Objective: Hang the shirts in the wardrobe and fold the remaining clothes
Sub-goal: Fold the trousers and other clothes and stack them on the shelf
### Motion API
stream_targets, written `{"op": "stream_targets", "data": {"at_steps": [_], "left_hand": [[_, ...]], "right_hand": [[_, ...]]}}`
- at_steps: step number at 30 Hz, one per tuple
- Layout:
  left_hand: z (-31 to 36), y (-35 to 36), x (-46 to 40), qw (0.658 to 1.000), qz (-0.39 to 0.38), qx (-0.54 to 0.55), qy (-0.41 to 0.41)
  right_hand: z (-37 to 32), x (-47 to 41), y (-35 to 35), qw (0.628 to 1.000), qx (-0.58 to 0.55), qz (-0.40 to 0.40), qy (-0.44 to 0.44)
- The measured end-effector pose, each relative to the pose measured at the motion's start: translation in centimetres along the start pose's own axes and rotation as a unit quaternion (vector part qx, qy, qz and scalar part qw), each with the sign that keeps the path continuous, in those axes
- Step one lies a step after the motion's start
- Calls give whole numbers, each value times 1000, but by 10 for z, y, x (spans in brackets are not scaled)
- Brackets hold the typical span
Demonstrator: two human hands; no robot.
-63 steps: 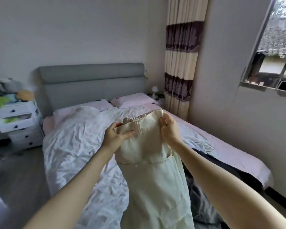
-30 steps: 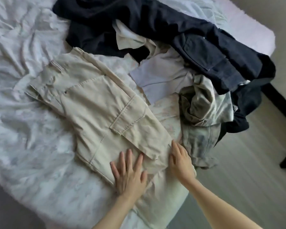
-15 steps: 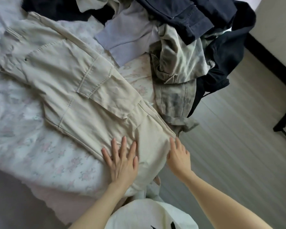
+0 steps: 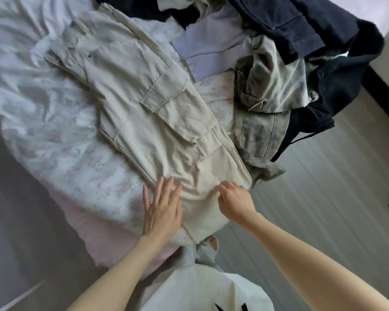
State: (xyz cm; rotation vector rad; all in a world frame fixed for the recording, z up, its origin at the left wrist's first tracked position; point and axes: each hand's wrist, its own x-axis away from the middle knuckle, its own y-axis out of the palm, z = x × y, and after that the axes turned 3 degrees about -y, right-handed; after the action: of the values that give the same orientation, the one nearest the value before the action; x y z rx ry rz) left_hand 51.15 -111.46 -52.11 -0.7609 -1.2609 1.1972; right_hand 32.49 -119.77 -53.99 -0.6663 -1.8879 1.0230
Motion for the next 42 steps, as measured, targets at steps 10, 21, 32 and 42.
{"op": "stream_targets", "data": {"at_steps": [10, 21, 32, 42], "left_hand": [[-106, -49, -148, 994, 69, 23, -84], [-205, -62, -269, 983, 100, -20, -155], [-294, -98, -382, 959, 89, -9, -270], [-332, -160, -437, 903, 23, 323, -283]], "right_hand": [[-86, -177, -90, 979, 97, 75, -164], [-128, -333, -112, 959, 199, 61, -191], [-171, -466, -128, 952, 189, 31, -238], [-197, -523, -170, 926, 194, 88, -313]]}}
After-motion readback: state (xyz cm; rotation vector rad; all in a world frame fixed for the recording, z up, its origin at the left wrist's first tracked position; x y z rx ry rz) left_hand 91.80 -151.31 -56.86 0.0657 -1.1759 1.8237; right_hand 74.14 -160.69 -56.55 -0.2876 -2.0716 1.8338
